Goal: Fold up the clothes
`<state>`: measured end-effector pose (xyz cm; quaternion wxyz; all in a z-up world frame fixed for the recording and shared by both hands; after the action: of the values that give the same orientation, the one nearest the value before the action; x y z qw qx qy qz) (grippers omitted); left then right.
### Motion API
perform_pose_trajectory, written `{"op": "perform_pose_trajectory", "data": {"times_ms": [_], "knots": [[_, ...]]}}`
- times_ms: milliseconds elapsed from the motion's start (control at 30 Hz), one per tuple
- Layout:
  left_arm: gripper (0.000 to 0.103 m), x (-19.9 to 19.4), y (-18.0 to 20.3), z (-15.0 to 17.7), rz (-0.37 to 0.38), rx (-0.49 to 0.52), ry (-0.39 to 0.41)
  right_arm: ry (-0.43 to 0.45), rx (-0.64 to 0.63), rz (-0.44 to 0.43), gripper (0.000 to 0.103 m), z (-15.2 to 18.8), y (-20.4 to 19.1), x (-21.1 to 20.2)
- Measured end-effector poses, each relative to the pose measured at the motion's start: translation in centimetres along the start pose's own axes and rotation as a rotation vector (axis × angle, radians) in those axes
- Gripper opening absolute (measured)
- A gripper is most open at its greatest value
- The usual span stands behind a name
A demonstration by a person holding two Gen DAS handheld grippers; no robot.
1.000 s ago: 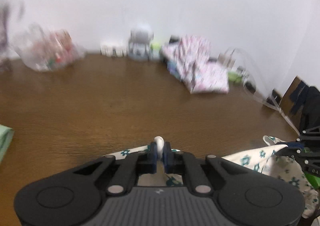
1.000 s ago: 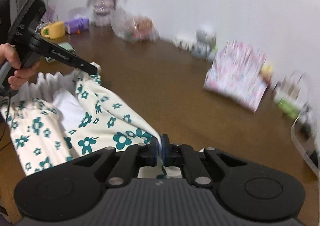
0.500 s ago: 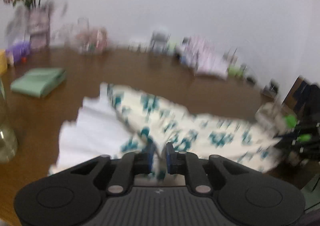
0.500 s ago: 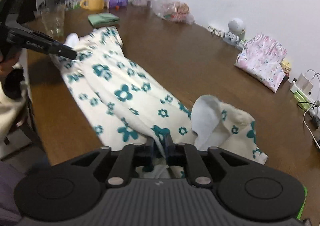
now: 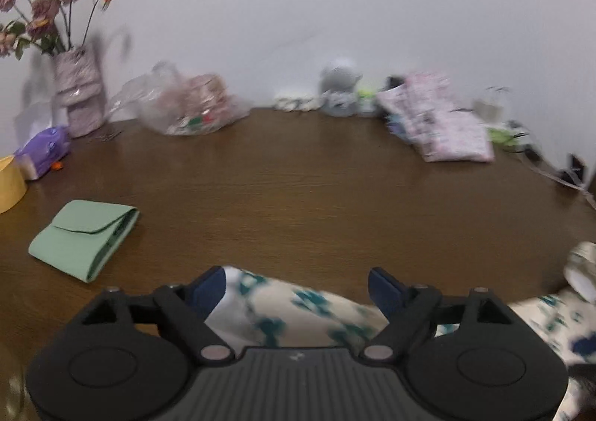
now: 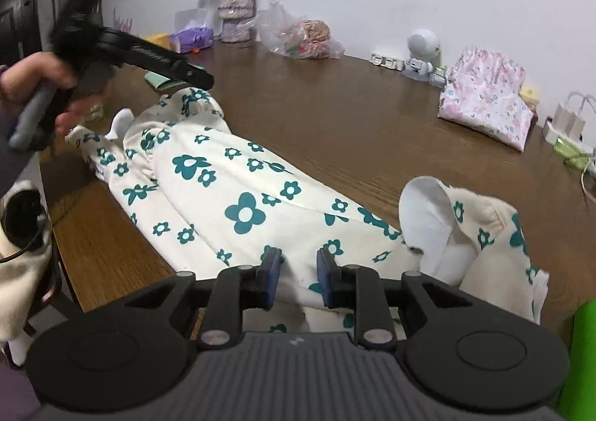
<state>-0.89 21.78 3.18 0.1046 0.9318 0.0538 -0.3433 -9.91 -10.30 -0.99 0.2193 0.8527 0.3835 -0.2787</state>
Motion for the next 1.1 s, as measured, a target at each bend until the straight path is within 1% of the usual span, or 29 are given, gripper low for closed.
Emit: {"op": "perform_pose_trajectory", "data": {"times_ms": [33,67,100,133,167,233,267,400,433,500,567,600,700,733,767,833,867,900,933,967,1000,1033,1067,1100], "knots": [[0.078,0.9,-0.5,-0.3,-0.023,-0.026,-0.033,0.004,0.015,-0.005,0.023,0.2,0.1,0.0],[0.063,1.8,-0.9,-0.5,-0.039,-0.048,-0.067,0.008,0.023,-0.007,0.023,0.3,0.1,0.0],[0.047,2.6,-1.0,-0.4,-0.031,-0.055,-0.103,0.012,0.026,-0.008,0.022,0.4,0.2,-0.1],[0.015,3.2,-1.1,-0.1,-0.024,-0.061,-0.140,0.014,0.027,-0.009,0.022,0.4,0.2,-0.1],[0.004,3.5,-1.2,0.2,-0.019,-0.063,-0.164,0.016,0.028,-0.009,0.022,0.5,0.2,-0.1],[0.003,3.0,-1.3,0.9,-0.027,-0.045,-0.132,0.019,0.035,-0.008,0.022,0.6,0.3,-0.1],[0.003,2.3,-1.6,1.4,-0.039,-0.052,-0.115,0.021,0.037,-0.008,0.022,0.6,0.3,-0.1],[0.003,-1.8,-4.0,3.7,-0.095,-0.179,-0.030,0.029,0.049,0.004,0.021,0.9,0.5,-0.1],[0.003,-2.8,-4.2,4.5,-0.109,-0.194,-0.015,0.035,0.054,0.006,0.021,1.0,0.6,-0.1],[0.003,-3.7,-4.4,6.1,-0.128,-0.214,-0.001,0.044,0.059,0.009,0.021,1.1,0.6,0.0],[0.006,-3.6,-4.5,7.2,-0.131,-0.200,0.030,0.051,0.064,0.012,0.021,1.2,0.7,0.1],[0.007,-3.7,-4.3,7.4,-0.139,-0.170,0.044,0.053,0.063,0.013,0.021,1.2,0.7,0.1],[0.018,-4.4,-3.7,7.1,-0.189,-0.094,0.055,0.051,0.051,0.015,0.021,1.2,0.7,0.1],[0.025,-4.7,-3.6,6.9,-0.209,-0.075,0.063,0.051,0.050,0.018,0.021,1.2,0.7,0.1],[0.029,-5.2,-3.6,6.7,-0.238,-0.074,0.083,0.052,0.052,0.021,0.022,1.2,0.7,0.0],[0.030,-6.4,-3.2,6.5,-0.275,-0.072,0.130,0.056,0.059,0.021,0.023,1.3,0.8,-0.2],[0.031,-7.2,-2.8,6.5,-0.264,-0.068,0.157,0.060,0.066,0.020,0.024,1.2,0.8,-0.6],[0.032,-8.0,-2.3,6.4,-0.222,-0.062,0.181,0.066,0.075,0.018,0.026,1.1,0.9,-1.1],[0.035,-8.6,-1.5,6.4,-0.159,-0.053,0.198,0.095,0.100,0.008,0.027,0.9,1.1,-2.0],[0.041,-9.0,-0.5,6.5,-0.095,-0.036,0.206,0.140,0.123,0.005,0.028,0.5,1.6,-3.0],[0.044,-9.1,0.5,6.6,-0.048,-0.012,0.209,0.183,0.145,0.004,0.034,0.0,2.0,-4.0],[0.049,-9.0,1.6,6.9,-0.006,0.015,0.209,0.209,0.154,0.041,0.044,-0.4,2.6,-4.7],[0.049,-8.5,2.7,7.3,0.019,0.052,0.199,0.202,0.142,0.111,0.049,-0.9,3.2,-4.7],[0.049,-7.8,3.6,7.8,0.030,0.084,0.181,0.194,0.130,0.182,0.057,-1.4,3.8,-4.7]]}}
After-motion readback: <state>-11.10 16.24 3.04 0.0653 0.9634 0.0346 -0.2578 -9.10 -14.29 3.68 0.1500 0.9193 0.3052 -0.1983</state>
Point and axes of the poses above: each gripper's, at about its wrist camera, not at the fingertips, and x roughly the way its jaws point, y to its right, z to its underside, the point moved 4 cm from there along x, roughly the way its jaws point, and after that the axes turned 12 degrees about -x, right-handed, at the moved point
